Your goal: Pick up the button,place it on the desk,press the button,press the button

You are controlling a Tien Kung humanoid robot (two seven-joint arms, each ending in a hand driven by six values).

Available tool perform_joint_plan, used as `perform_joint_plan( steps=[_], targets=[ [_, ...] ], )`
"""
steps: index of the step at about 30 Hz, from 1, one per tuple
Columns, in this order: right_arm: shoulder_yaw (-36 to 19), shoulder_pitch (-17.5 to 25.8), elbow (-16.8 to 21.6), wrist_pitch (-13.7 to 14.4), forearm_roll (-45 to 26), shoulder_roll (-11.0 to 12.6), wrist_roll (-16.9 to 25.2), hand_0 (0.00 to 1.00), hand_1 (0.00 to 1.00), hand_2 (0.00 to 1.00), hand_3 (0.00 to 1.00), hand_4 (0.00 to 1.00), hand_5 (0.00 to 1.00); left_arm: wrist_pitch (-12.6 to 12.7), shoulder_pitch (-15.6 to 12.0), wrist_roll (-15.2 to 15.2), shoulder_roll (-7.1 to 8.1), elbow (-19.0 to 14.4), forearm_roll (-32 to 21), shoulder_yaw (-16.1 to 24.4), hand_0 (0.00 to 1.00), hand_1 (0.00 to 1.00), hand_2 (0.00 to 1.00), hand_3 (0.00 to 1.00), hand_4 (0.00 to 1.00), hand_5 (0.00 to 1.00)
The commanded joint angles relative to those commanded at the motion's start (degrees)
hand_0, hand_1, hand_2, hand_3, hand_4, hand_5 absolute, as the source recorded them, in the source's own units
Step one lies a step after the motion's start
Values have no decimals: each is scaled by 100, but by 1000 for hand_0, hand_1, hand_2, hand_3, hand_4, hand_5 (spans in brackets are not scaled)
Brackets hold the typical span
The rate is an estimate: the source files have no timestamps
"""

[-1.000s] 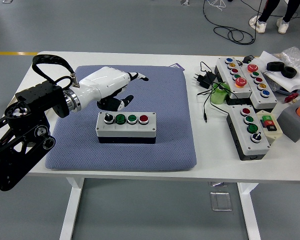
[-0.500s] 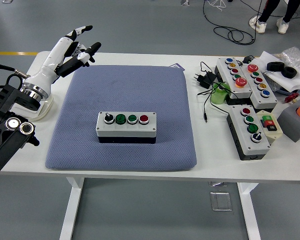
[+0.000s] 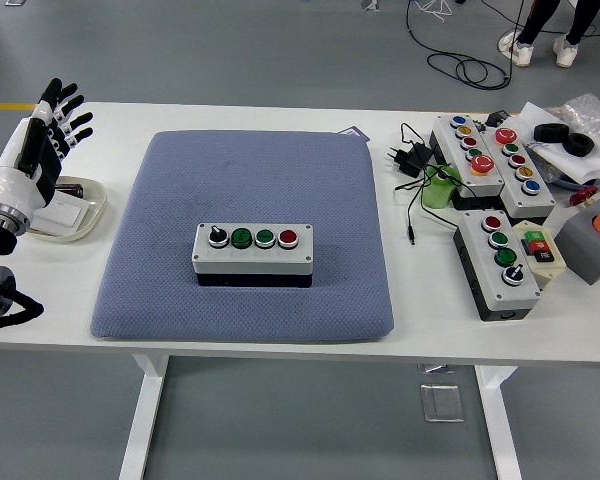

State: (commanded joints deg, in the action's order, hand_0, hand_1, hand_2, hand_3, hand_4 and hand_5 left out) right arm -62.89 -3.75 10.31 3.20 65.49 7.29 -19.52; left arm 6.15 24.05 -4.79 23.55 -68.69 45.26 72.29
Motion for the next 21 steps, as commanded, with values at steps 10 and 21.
perform_joint_plan(
  steps=[10, 21],
  targets=[
    [47, 73, 0, 27, -139, -18, 8, 704, 698, 768, 623, 424, 255, -294, -421, 65, 129, 12, 70, 70, 814, 854, 898, 919, 753, 998],
    [52, 105, 0, 15, -110, -16, 0, 703, 695, 769, 622, 422, 257, -548, -508, 114, 148, -64, 66, 125, 808, 854, 894, 918, 745, 998]
  ],
)
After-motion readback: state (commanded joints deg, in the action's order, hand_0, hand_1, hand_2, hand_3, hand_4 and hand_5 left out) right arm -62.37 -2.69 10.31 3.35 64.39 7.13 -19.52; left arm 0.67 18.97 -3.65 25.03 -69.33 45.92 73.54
